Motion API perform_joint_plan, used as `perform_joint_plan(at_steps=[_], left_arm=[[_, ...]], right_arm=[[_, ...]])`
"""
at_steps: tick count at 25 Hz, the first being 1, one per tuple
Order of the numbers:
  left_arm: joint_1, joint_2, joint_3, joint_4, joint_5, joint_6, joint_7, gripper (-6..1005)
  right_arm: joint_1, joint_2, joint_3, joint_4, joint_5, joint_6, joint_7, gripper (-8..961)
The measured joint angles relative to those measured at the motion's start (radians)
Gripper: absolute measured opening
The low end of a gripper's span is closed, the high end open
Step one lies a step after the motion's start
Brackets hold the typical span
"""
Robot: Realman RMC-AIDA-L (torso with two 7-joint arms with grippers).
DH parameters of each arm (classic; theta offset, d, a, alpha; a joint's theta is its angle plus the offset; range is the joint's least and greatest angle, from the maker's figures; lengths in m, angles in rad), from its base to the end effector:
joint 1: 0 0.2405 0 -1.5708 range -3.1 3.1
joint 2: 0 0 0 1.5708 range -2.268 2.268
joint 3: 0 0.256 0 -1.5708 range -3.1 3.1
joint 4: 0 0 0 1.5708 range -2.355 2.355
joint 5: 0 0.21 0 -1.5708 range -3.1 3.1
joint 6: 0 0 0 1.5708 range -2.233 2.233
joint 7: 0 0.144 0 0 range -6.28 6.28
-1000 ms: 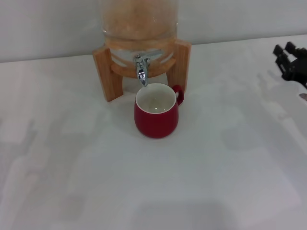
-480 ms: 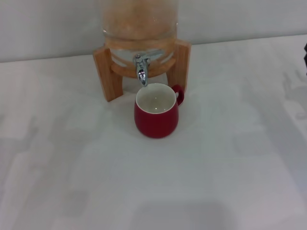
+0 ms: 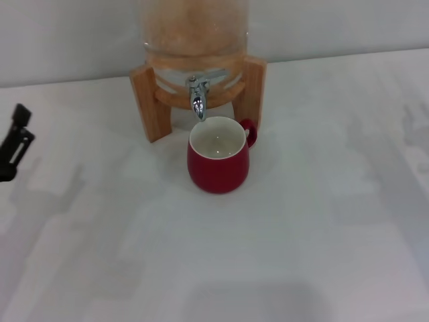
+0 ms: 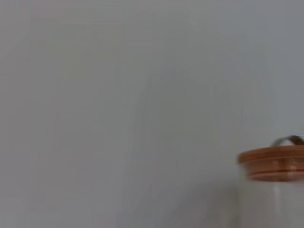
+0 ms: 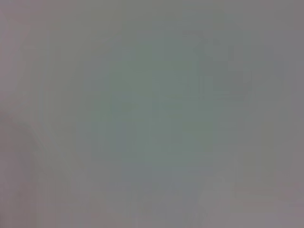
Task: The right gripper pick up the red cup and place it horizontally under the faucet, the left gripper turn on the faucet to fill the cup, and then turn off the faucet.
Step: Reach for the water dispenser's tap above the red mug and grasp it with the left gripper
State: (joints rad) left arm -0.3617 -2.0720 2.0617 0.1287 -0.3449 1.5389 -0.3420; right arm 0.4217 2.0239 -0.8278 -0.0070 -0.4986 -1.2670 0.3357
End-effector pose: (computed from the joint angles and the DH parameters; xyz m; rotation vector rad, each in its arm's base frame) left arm -0.2967 0.2894 -0.0057 -1.7342 -0.3421 -1.0534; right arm 0.3756 0.3160 0.0490 -1.4134 0.5902 0.7102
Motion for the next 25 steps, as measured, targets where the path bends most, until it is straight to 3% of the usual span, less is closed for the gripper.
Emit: perform_joint_plan(at_steps=[16,25], left_arm=[[-0.066,0.043,0.000,-0.002,0.145,-0.014,-0.070,876],[-0.104,0.104,0.000,0.001,0.308,-0.107,-0.320,876]], right_arm=[[0.019,0.004,-0.002,0.097,-0.029,-0.010,0.009,294],[0.032,0.004,-0.002,0.099,-0.047,-0.008,0.019,294]])
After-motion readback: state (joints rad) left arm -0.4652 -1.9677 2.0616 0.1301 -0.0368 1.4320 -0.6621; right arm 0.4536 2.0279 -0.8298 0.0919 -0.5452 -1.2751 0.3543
